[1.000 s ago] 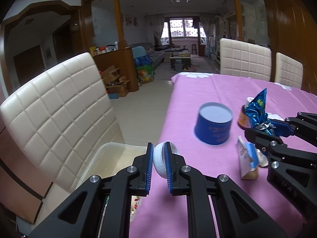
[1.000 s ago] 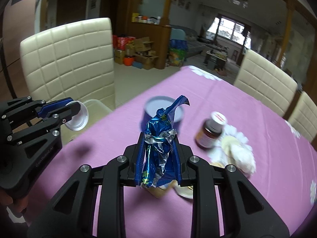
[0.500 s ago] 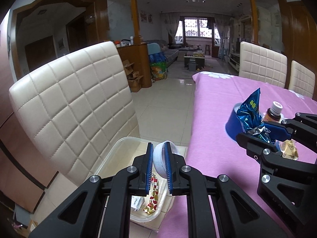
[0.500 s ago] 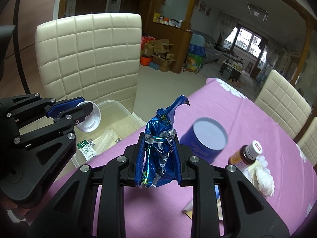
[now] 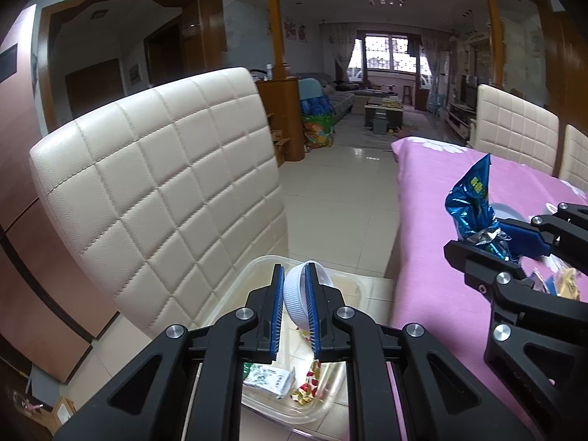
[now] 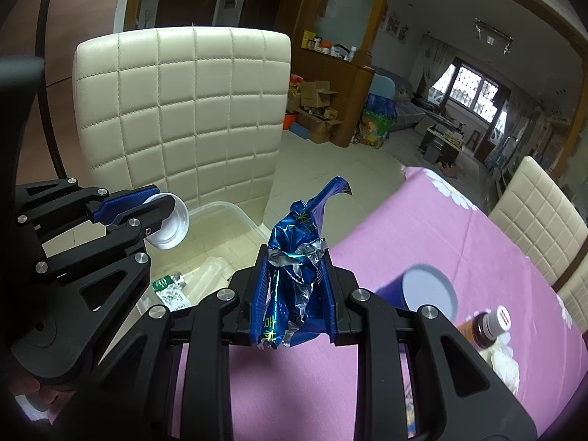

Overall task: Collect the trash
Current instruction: 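Open the left tool to drop the white cup into the bin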

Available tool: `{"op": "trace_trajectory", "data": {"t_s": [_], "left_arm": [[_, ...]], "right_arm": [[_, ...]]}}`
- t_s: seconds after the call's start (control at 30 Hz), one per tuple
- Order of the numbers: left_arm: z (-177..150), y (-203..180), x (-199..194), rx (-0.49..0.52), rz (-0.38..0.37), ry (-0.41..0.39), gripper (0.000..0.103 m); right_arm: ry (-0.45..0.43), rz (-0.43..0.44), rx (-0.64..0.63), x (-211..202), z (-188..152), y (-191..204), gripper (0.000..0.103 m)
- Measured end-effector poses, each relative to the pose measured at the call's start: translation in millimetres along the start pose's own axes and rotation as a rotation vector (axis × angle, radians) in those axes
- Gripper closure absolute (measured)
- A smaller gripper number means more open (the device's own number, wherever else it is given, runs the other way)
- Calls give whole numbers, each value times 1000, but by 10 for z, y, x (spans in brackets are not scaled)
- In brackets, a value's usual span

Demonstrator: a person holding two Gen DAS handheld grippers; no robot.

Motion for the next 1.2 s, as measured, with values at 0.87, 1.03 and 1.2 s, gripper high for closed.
{"op": "trace_trajectory", "data": {"t_s": [0.87, 1.03, 1.2], "left_arm": [[129, 229, 159, -35, 37, 0, 91], [113, 240, 171, -39, 34, 8, 91], [110, 250, 167, -39, 19, 18, 90]], "right_arm": [[13, 21, 11, 257, 167, 73, 76], [9, 17, 12, 259, 168, 69, 76], [7, 13, 12, 247, 162, 71, 76]]}}
Point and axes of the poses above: each gripper's, at about its wrist camera, not at the fingertips, and x roughly the way its jaws point, y to its left, z to its top, the point moved 4 cm from there along x, roughly the way its jaws point, and after that the axes turned 5 degrees about y, right-handed, at the moved point
